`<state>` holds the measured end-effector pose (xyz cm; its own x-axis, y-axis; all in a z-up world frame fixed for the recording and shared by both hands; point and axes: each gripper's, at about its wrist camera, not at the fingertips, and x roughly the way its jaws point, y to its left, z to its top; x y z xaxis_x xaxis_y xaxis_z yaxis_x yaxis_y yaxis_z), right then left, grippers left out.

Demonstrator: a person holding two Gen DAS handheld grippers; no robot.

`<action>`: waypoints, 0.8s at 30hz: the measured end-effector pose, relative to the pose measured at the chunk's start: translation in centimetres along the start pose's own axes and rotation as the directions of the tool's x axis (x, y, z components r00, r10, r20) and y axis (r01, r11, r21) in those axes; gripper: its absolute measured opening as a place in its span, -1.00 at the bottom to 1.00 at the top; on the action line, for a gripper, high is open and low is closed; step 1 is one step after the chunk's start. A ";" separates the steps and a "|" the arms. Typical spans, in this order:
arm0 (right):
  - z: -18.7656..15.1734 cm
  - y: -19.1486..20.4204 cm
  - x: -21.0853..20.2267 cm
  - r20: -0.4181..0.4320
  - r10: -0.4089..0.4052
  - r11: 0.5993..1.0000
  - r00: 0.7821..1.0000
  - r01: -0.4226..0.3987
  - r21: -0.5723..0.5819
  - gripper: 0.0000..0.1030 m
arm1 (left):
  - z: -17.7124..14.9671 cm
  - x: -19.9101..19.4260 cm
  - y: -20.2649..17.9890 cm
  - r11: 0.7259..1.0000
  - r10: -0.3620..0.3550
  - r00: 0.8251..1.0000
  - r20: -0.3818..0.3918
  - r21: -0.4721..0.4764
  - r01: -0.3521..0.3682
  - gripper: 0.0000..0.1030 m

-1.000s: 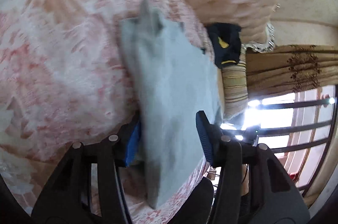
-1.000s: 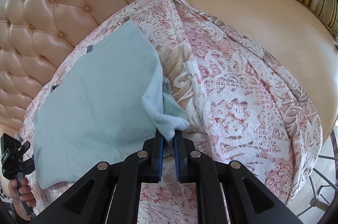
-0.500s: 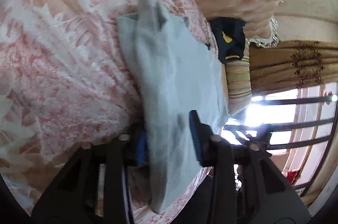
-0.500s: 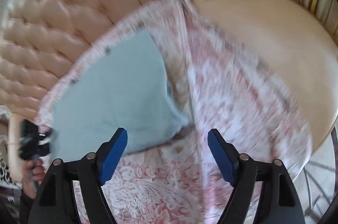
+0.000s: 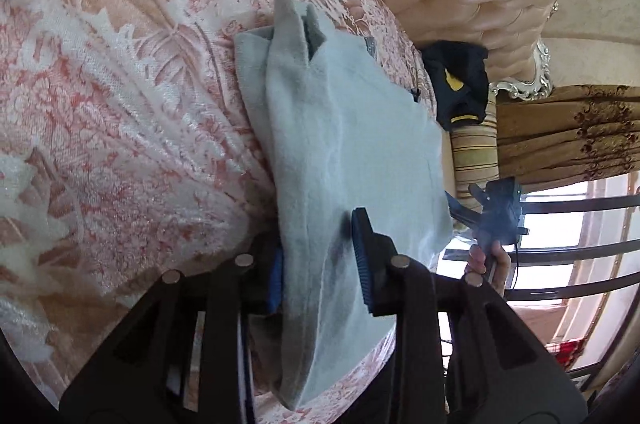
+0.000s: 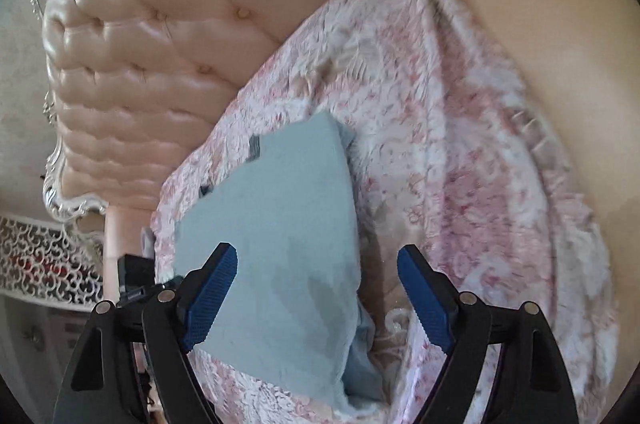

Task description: Fold clothes

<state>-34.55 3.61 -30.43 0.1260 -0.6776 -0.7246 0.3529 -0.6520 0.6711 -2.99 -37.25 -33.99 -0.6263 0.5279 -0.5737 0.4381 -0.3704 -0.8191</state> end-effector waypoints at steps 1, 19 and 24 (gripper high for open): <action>0.0 -0.2 0.6 -0.010 0.010 1.000 1.000 -0.010 -0.005 0.62 | 0.0 0.0 0.0 1.000 0.004 1.000 0.002 -0.001 -0.004 -0.37; -1.0 1.0 3.4 -0.095 0.141 0.985 0.985 -0.149 -0.083 0.62 | 0.0 0.9 -1.1 0.999 0.049 0.999 0.015 0.006 -0.049 -0.37; -0.5 1.8 3.8 -0.087 0.114 0.987 0.990 -0.122 -0.101 0.62 | -0.1 0.7 -1.0 0.999 0.026 1.000 0.014 0.031 -0.026 -0.35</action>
<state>-32.96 0.02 -32.08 0.2453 -0.7152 -0.6544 0.4267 -0.5265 0.7353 -3.85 -36.42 -33.56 -0.6237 0.5076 -0.5945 0.4344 -0.4073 -0.8034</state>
